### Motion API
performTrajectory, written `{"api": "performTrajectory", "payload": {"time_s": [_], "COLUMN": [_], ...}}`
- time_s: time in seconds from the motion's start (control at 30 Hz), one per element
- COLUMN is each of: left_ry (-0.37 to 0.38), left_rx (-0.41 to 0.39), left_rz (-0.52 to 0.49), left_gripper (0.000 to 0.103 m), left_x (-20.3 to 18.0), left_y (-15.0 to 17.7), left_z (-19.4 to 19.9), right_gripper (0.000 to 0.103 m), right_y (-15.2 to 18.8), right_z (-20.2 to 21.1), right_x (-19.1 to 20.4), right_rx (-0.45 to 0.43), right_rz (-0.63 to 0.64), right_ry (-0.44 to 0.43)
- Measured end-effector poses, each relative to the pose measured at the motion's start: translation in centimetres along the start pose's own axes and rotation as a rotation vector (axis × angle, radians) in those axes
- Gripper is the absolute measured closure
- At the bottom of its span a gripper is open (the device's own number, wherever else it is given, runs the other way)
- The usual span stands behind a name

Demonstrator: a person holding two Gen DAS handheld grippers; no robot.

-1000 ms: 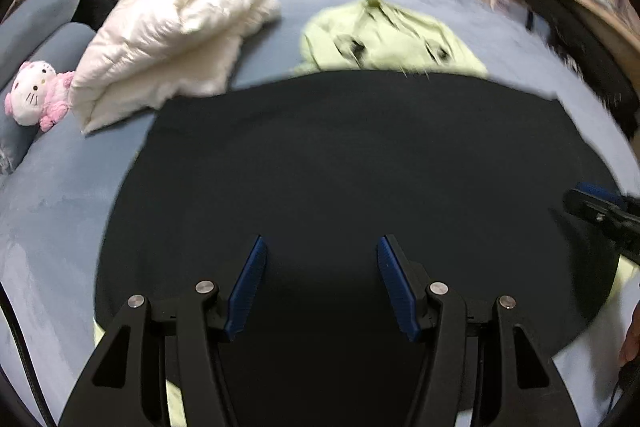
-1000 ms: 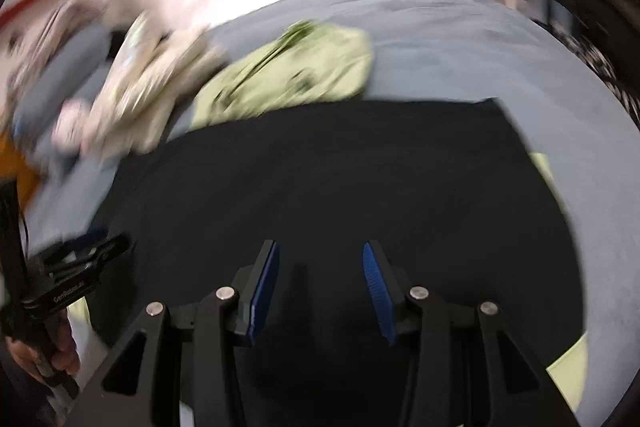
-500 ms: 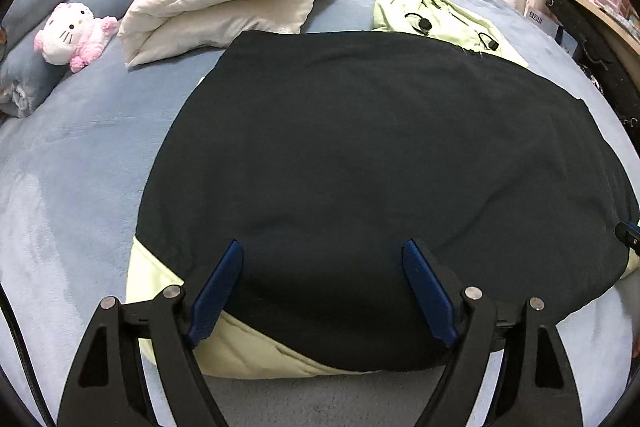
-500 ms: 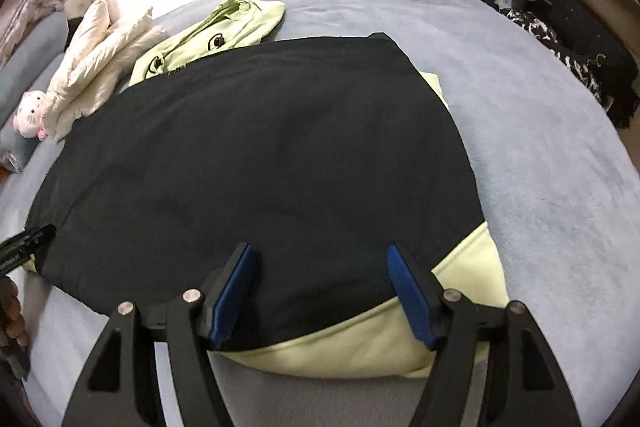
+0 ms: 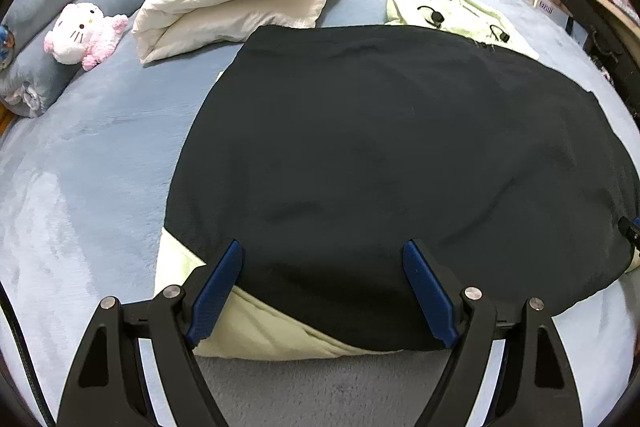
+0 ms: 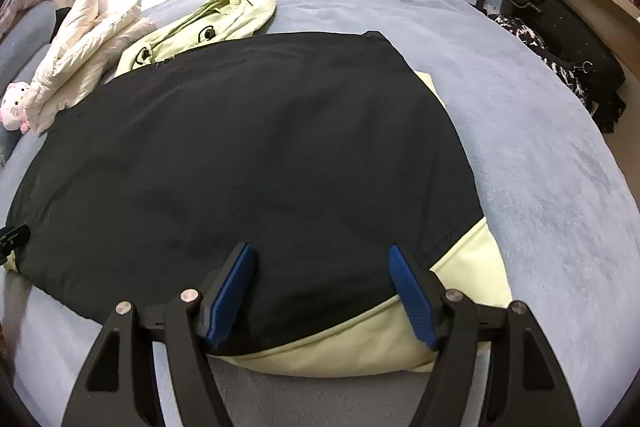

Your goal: Fold large clothes

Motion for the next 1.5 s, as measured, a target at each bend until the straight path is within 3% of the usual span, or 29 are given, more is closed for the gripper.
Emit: {"api": "performTrajectory", "payload": {"time_s": [0.2,0.3,0.47,0.7,0.93,1.2,1.4,1.47,1.5], "left_ry": [-0.016,-0.033,-0.060,-0.097,-0.082,-0.033,0.044,0.059,0.061], "left_rx": [0.056,0.049,0.026,0.057,0.061,0.038,0.054,0.059,0.069], "left_rz": [-0.019,-0.044,-0.120,-0.203,-0.232,-0.254,-0.156,-0.128,-0.120], "left_gripper": [0.021,0.021,0.021,0.021,0.021,0.023,0.036,0.054,0.059], "left_x": [-0.3,-0.4,-0.8,-1.3,-3.4,-7.5,-8.5,-8.6,-8.8], "left_y": [-0.2,-0.4,-1.2,-5.5,-13.5,-24.1,-30.3,-31.5,-32.0], "left_z": [1.0,2.5,4.9,5.8,4.5,-0.5,-4.9,-6.1,-7.0], "right_gripper": [0.031,0.031,0.022,0.021,0.021,0.021,0.021,0.021,0.021], "right_y": [-0.4,-0.8,-1.3,-3.4,-10.3,-20.4,-26.4,-28.2,-28.8], "right_z": [-0.1,0.0,-0.3,0.1,2.5,-0.8,-3.9,-5.3,-5.9], "right_x": [0.1,0.2,0.9,1.0,2.0,3.7,4.5,4.5,4.6], "right_rx": [0.050,0.114,0.237,0.373,0.284,0.193,0.105,0.085,0.080], "right_rz": [-0.014,-0.019,0.023,0.079,0.101,0.006,-0.062,-0.088,-0.094], "right_ry": [0.013,0.022,0.028,0.021,-0.008,-0.166,-0.253,-0.272,-0.282]}}
Point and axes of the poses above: each gripper's, at about its wrist camera, not at the fingertips, and z roughly against the way its jaws point, x to its left, y to its underside, the point moved 2 cm from there along -z, roughly the way its jaws point, and after that the axes turned 11 degrees about x, right-handed, at the moved point
